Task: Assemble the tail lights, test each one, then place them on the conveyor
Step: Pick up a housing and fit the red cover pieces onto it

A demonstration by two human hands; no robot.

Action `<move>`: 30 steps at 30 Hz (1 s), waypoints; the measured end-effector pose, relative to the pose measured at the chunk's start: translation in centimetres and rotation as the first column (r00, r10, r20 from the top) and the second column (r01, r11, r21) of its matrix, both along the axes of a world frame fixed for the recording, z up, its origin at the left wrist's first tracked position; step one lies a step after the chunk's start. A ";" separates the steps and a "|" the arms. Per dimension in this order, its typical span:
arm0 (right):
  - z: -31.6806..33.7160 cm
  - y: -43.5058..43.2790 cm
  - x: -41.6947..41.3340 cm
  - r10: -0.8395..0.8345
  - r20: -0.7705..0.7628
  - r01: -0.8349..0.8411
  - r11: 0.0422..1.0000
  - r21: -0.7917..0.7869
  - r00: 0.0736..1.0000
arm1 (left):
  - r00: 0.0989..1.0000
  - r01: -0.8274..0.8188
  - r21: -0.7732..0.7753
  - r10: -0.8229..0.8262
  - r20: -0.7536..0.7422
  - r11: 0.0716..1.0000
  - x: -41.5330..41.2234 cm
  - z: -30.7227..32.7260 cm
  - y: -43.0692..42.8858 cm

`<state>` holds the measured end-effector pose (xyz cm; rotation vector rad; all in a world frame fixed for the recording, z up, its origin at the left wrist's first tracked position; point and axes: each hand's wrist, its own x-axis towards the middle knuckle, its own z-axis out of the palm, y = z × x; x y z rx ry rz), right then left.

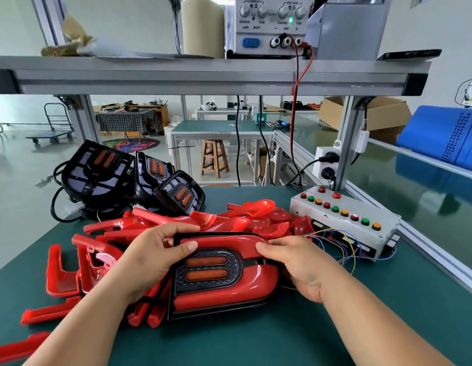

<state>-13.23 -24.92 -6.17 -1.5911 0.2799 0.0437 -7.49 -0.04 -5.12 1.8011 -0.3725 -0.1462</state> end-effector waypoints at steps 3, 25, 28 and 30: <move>0.2 0.0 -0.1 0.058 -0.012 -0.056 0.992 0.110 0.998 | 1.000 0.021 -0.114 -0.021 0.006 0.993 -0.2 0.6 0.0; 0.3 1.0 -0.3 -0.017 0.184 -0.055 0.924 0.377 0.983 | 0.953 0.035 -0.529 -0.188 -0.239 0.848 -1.6 0.4 -2.5; 0.3 1.1 -0.1 -0.033 0.184 -0.040 0.925 0.377 0.982 | 0.959 0.020 -0.526 -0.165 -0.230 0.851 -1.8 0.5 -2.9; 0.3 1.1 0.0 -0.037 0.181 -0.037 0.921 0.387 0.983 | 0.961 0.013 -0.520 -0.154 -0.229 0.854 -1.8 0.6 -3.1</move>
